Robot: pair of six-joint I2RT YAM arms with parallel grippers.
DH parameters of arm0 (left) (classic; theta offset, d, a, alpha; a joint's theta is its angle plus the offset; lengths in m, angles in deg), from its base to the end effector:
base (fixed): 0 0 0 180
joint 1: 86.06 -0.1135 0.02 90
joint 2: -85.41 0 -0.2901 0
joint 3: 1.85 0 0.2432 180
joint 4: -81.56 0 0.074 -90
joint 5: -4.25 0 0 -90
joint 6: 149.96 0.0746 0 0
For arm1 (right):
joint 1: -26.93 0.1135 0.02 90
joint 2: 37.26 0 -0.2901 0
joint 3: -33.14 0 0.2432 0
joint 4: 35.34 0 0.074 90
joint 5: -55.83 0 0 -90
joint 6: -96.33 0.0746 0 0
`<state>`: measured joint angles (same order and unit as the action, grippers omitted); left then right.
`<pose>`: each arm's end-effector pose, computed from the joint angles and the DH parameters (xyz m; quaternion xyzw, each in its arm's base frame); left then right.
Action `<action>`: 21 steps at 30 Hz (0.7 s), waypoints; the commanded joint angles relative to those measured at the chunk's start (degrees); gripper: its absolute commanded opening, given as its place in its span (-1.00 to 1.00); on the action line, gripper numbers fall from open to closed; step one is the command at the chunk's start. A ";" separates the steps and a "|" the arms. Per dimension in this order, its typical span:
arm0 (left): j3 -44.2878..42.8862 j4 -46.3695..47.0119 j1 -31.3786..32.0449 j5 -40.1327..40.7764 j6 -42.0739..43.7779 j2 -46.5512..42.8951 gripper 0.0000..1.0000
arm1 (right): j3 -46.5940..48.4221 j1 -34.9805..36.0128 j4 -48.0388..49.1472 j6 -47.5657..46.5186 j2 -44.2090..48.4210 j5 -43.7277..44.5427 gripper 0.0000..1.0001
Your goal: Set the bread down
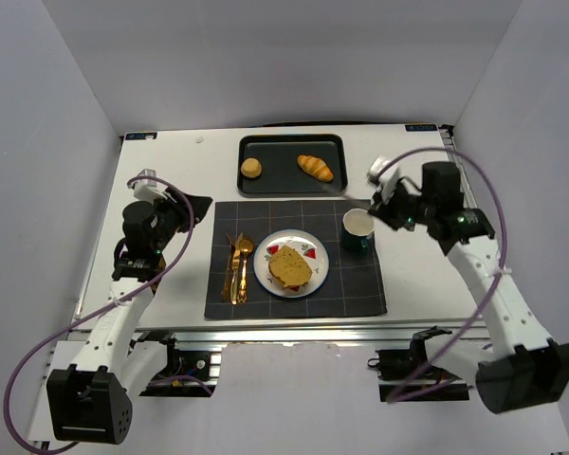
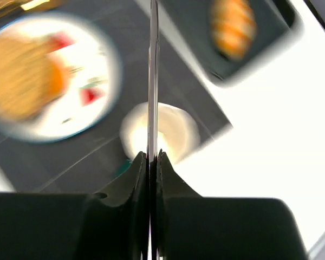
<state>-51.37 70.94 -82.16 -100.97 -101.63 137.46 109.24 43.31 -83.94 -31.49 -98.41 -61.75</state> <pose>0.2249 -0.0350 0.2983 -0.1735 0.7614 -0.3342 0.5278 0.2125 0.0985 0.3527 -0.4902 0.7108 0.1212 0.4896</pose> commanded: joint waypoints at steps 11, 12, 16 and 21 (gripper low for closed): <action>1.76 2.85 -0.12 -5.96 -1.66 2.26 0.01 | -12.77 -24.73 36.40 32.20 -17.68 21.07 -1.00; 1.67 2.06 -0.12 -5.78 -1.66 2.44 0.12 | -13.65 -25.17 38.18 31.59 -18.82 21.07 -1.00; 1.32 0.83 -0.12 -4.73 -0.52 0.86 0.39 | -15.68 -26.40 41.10 29.66 -24.79 22.56 -1.00; 1.41 0.99 -0.21 -4.55 -0.87 0.77 0.41 | -15.95 -27.28 38.38 24.91 -29.38 21.34 -0.69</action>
<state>-49.32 72.16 -82.16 -105.67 -102.87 139.52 92.94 16.80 -46.53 -3.34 -126.19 -40.98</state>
